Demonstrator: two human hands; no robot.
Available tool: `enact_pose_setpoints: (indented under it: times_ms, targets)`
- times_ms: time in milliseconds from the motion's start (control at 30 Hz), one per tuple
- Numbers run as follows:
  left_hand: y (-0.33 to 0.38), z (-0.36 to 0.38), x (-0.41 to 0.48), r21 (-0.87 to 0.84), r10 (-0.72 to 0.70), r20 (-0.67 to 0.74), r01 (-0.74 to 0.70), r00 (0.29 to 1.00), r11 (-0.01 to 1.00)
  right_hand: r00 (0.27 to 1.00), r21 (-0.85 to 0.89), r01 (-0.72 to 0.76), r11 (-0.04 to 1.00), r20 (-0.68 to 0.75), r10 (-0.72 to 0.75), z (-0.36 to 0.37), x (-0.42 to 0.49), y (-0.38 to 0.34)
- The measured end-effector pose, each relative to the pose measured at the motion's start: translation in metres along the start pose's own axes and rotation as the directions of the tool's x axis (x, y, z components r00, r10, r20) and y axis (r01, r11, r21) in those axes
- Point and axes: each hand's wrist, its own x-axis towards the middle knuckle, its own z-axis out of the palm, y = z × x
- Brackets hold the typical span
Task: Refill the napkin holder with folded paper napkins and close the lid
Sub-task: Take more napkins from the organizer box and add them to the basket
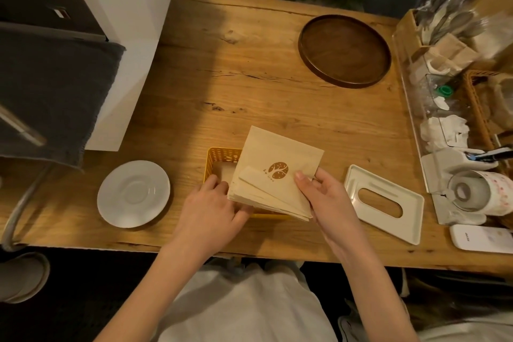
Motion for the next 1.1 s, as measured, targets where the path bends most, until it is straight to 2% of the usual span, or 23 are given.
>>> enact_pose_setpoints:
  times_ms: [100,267,400,533,733,800,900,1100]
  targets:
    - [0.000,0.001,0.000,-0.025,-0.005,-0.018,0.004,1.000,1.000,1.000,-0.015,-0.014,1.000,0.020,0.015,0.004,0.004,-0.003]
    - [0.002,0.000,-0.007,-0.184,-0.025,-0.124,0.002,0.992,0.983,0.986,0.023,-0.103,0.994,0.134,0.099,0.010,0.014,-0.011]
    - [0.005,0.002,-0.011,-0.108,-0.021,-0.211,-0.002,0.977,0.994,0.974,-0.013,-0.153,0.988,0.164,0.153,0.021,0.028,-0.010]
    - [0.008,0.002,-0.018,0.099,0.099,-0.193,-0.081,0.976,0.992,0.965,-0.068,-0.179,0.981,0.183,0.189,0.035,0.037,-0.005]
    - [0.013,-0.003,-0.027,-0.012,0.024,-0.234,-0.027,0.972,1.000,0.970,-0.304,-0.115,0.946,0.171,0.173,0.043,0.048,0.003]
    - [0.011,0.003,-0.029,-0.068,-0.007,-0.267,-0.012,0.964,0.998,0.980,-0.446,-0.079,0.892,0.130,0.152,0.042,0.052,0.007]
    - [0.009,0.005,-0.029,-0.092,-0.009,-0.252,-0.015,0.968,0.996,0.986,-0.660,-0.023,0.751,0.110,0.128,0.043,0.055,0.007]
    - [0.003,0.010,-0.028,-0.079,0.048,-0.303,-0.075,0.952,0.994,0.983,-0.841,-0.030,0.540,0.074,0.170,0.049,0.059,0.010]
